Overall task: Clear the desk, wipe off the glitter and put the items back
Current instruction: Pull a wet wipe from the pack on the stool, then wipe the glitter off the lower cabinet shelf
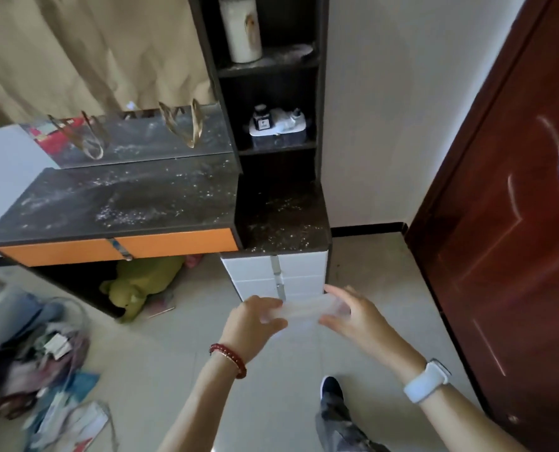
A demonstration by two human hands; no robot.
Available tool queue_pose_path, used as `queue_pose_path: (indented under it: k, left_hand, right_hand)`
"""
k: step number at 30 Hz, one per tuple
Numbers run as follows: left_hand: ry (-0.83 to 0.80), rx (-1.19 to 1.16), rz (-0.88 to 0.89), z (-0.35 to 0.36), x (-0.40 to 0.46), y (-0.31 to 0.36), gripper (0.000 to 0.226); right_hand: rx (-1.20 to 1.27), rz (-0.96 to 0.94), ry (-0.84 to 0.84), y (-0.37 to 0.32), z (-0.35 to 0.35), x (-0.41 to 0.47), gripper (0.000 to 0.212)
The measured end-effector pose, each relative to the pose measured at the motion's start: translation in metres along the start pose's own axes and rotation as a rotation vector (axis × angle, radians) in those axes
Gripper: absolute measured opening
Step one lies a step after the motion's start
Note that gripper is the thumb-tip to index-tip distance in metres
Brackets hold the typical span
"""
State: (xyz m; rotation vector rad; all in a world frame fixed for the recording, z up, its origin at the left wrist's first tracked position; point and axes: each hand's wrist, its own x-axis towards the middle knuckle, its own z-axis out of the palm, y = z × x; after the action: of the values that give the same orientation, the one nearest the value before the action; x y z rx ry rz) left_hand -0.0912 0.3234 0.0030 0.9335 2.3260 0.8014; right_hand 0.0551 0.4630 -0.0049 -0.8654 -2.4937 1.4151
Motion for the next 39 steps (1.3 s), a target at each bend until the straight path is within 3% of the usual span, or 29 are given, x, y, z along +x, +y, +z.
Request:
queue_pose_path:
  k: [2, 7, 13, 17, 19, 21, 23, 25, 27, 30, 31, 33, 36, 39]
  left_hand:
    - [0.092, 0.005, 0.011, -0.002, 0.036, 0.009, 0.012]
    - [0.171, -0.228, 0.013, -0.008, 0.110, 0.025, 0.012]
    - [0.321, -0.174, -0.128, -0.006, 0.161, 0.036, 0.016]
    - [0.344, -0.124, -0.152, -0.012, 0.199, 0.031, 0.022]
    - [0.245, -0.244, -0.032, -0.016, 0.214, 0.026, 0.022]
    - [0.034, -0.230, 0.130, -0.019, 0.227, 0.014, 0.038]
    - [-0.179, 0.036, 0.270, -0.024, 0.239, -0.002, 0.062]
    - [-0.322, 0.284, 0.362, -0.032, 0.252, -0.014, 0.063]
    - [-0.421, 0.304, 0.379, -0.041, 0.267, -0.025, 0.059]
    - [-0.370, 0.226, 0.305, -0.045, 0.290, -0.042, 0.054]
    - [-0.349, 0.236, 0.254, -0.044, 0.297, -0.048, 0.051]
    - [-0.315, 0.277, 0.138, -0.032, 0.311, -0.062, 0.048]
    - [-0.298, 0.256, -0.031, -0.007, 0.328, -0.083, 0.051]
    - [-0.295, 0.267, -0.144, 0.023, 0.342, -0.101, 0.054]
  right_hand:
    - [-0.161, -0.058, 0.008, 0.005, -0.012, 0.035, 0.033]
    - [-0.056, -0.093, 0.080, 0.020, -0.039, 0.112, 0.012]
    - [0.152, 0.165, 0.131, 0.016, -0.028, 0.176, 0.036]
    - [0.197, 0.234, 0.100, 0.015, -0.006, 0.211, 0.026]
    - [0.459, 0.339, 0.006, 0.008, 0.002, 0.226, 0.028]
    - [0.913, 0.466, -0.083, 0.001, 0.006, 0.245, 0.037]
    - [1.197, 0.525, -0.142, -0.006, 0.006, 0.265, 0.055]
    - [1.263, 0.585, -0.097, -0.008, 0.007, 0.285, 0.059]
    - [1.214, 0.630, -0.037, -0.005, 0.013, 0.302, 0.048]
    - [1.168, 0.746, 0.166, 0.011, 0.022, 0.323, 0.023]
    - [1.045, 0.786, 0.247, 0.021, 0.024, 0.329, 0.017]
    - [0.572, 0.803, 0.286, 0.045, 0.028, 0.337, 0.015]
    - [-0.053, 0.640, 0.162, 0.084, 0.031, 0.344, 0.038]
    - [-0.423, 0.428, 0.283, 0.121, 0.028, 0.360, 0.027]
